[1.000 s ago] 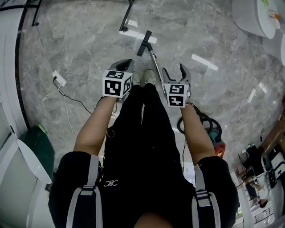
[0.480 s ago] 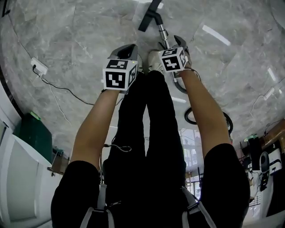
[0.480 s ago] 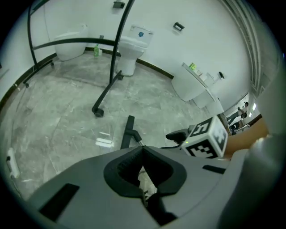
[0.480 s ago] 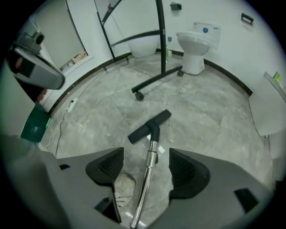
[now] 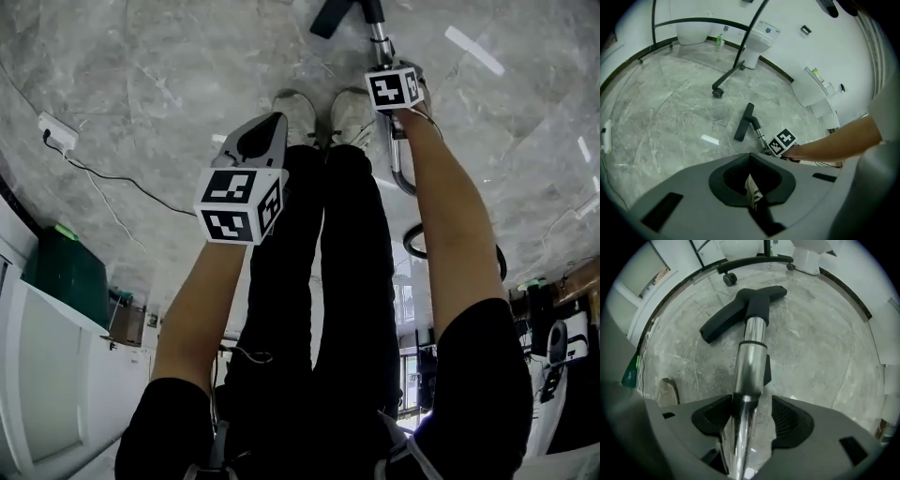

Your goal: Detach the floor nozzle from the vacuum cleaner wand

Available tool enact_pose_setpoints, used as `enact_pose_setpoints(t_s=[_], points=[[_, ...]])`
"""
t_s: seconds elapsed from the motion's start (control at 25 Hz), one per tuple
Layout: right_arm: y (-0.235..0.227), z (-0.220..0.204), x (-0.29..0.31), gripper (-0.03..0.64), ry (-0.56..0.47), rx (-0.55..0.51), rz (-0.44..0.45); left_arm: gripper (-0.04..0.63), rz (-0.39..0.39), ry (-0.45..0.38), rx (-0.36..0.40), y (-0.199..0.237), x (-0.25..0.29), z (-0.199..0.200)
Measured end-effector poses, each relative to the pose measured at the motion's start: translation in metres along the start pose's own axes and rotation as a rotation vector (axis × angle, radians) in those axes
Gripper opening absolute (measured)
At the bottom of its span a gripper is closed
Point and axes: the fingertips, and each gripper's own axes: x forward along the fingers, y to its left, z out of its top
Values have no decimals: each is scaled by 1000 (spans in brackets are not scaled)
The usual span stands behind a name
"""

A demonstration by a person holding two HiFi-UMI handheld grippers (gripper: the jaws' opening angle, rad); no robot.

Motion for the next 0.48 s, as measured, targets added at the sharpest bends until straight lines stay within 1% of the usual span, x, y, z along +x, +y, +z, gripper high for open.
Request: enact_pose_setpoints(t_s=[0.04,0.08,0.12,0.16,0.2,0.24,0.32,0.36,0.4,0.44,0.48], points=[[3,1,6,274,4,17,16,6,-1,2,-16,3,1,-3],[7,1,9,223,10,33,34,6,-2,5,-25,4,3,-5],[9,-1,9,189,21,45,51,6,-7,8,-31,4,5,-6],[10,-4,6,186,37,50,68,6,-22,11,-36,3,9,-6],[11,-7,0,184,46,45,90,6,-53,14,-44,-2,12,-5],[17,-6,-9,184,28,32,120,6,-100,14,-55,-8,15,-3],[38,0,-33,184,-61,6,201,11,-199,1,-105,-24,17,5],[50,1,-47,184,-99,-3,240,26,-238,-14,-143,-31,17,12],[59,2,-63,184,-135,-16,265,116,-271,-30,-187,-38,17,20],[66,2,-79,184,-165,-32,283,228,-300,-44,-233,-44,18,28],[73,1,-95,183,-188,-45,300,255,-325,-54,-279,-51,19,37]])
